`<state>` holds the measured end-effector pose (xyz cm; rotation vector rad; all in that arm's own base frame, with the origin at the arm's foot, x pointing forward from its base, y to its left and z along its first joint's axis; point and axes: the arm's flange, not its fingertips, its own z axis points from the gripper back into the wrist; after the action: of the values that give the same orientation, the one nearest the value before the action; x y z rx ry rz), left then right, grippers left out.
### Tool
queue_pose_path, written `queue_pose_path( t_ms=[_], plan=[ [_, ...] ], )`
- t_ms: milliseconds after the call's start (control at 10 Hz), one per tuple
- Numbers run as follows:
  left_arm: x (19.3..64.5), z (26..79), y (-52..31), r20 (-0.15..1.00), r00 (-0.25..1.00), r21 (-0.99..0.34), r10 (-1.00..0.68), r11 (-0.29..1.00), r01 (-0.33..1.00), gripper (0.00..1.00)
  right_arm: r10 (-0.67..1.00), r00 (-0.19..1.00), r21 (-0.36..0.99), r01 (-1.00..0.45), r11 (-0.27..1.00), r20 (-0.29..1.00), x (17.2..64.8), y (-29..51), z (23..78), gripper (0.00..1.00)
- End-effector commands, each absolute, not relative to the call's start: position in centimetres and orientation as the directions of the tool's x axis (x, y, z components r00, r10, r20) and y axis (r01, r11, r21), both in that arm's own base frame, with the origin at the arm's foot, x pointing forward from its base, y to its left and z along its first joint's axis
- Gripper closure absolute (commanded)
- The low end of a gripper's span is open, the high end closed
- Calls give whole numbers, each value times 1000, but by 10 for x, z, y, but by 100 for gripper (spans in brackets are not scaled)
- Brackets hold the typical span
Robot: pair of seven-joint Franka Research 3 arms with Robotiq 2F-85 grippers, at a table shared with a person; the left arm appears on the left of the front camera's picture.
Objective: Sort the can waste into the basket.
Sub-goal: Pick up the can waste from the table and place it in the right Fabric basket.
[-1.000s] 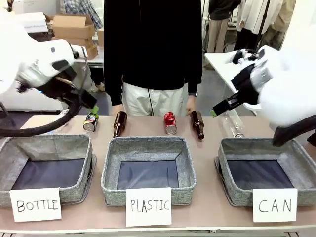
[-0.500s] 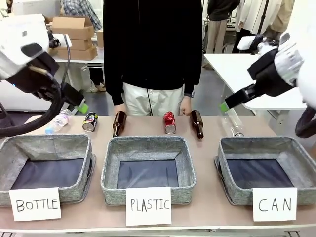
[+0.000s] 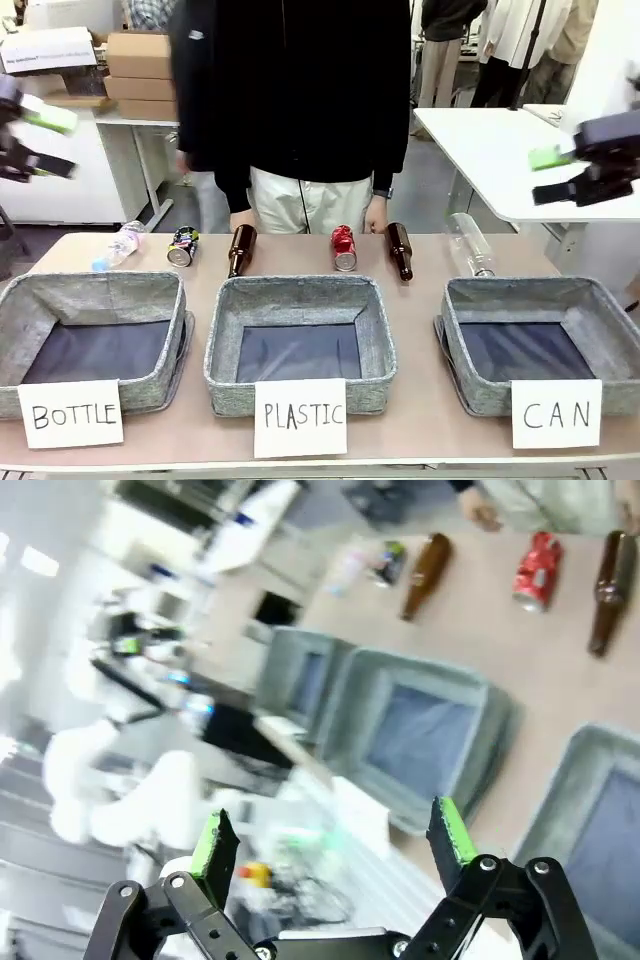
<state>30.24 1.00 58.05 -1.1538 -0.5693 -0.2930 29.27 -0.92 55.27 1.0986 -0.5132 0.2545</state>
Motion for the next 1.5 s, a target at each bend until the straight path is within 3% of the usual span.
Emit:
queue_pose_path(
  t_ms=[0,100,200,300,1100,1300,1400],
  plan=[
    [305,552,12,295,894,-955,336,83,284,0,-449,891,998,-46,51,64,291,-41,525,0],
    [311,548,15,275,899,-961,341,91,260,0,-528,849,999,8,51,20,286,-52,516,0],
    [324,548,17,223,908,-966,355,207,156,0,-627,779,989,74,129,23,280,-55,510,0],
    [310,566,38,382,887,-923,260,148,354,0,-260,915,937,-247,247,309,295,-62,534,0],
    [310,566,38,382,887,-923,260,148,354,0,-254,924,941,-217,261,284,289,-60,533,0],
    [310,566,38,382,887,-923,260,148,354,0,-16,934,785,-289,548,356,354,20,561,0],
    [310,566,38,382,887,-923,260,148,354,0,38,945,701,-267,661,325,386,54,558,0]
  ],
)
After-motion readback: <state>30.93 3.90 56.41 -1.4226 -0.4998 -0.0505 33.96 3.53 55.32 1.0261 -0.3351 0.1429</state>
